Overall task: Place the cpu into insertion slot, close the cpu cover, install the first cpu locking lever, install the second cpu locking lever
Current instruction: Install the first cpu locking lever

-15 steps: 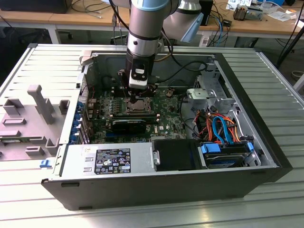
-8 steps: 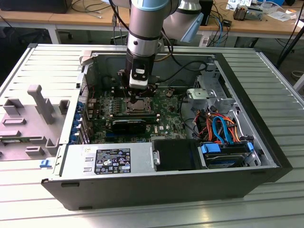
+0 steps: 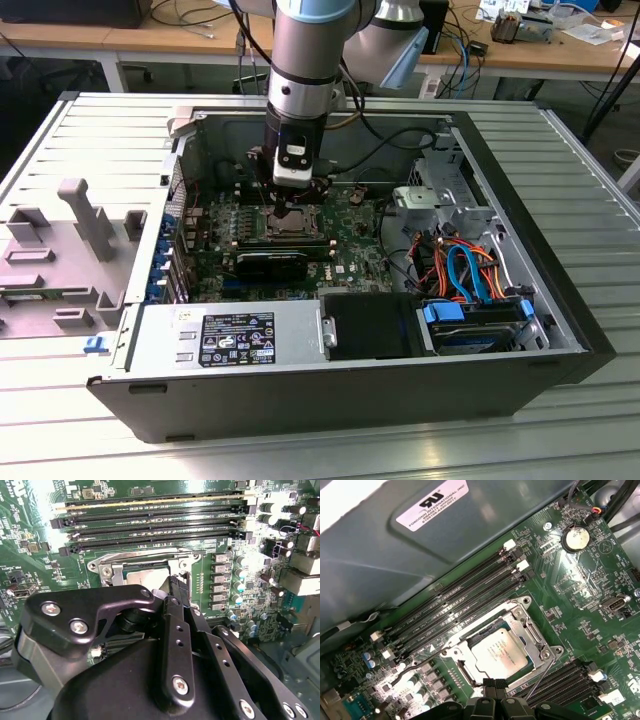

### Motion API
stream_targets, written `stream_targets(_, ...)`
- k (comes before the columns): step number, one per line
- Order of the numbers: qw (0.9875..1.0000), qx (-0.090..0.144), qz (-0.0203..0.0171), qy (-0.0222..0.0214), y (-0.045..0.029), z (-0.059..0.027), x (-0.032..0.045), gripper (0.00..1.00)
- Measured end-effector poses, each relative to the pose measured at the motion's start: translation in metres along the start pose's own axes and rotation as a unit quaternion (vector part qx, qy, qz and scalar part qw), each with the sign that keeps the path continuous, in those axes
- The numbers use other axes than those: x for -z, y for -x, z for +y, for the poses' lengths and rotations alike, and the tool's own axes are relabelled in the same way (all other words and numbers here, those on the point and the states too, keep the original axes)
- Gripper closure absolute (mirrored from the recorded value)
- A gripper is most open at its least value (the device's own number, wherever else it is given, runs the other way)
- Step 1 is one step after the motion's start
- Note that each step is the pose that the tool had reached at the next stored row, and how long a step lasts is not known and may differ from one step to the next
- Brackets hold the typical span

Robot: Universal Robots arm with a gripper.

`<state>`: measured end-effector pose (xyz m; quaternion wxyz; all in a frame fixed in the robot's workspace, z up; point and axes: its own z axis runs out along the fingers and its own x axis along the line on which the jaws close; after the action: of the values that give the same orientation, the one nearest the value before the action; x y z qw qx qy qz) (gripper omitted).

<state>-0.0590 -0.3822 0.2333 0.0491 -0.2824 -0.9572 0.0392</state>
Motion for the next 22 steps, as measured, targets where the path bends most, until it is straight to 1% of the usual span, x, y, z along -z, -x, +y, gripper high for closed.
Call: stream_targets(22,0.9998,0.018,-0.0019,-0.0013,0.0,0.0,0.0,0.89)
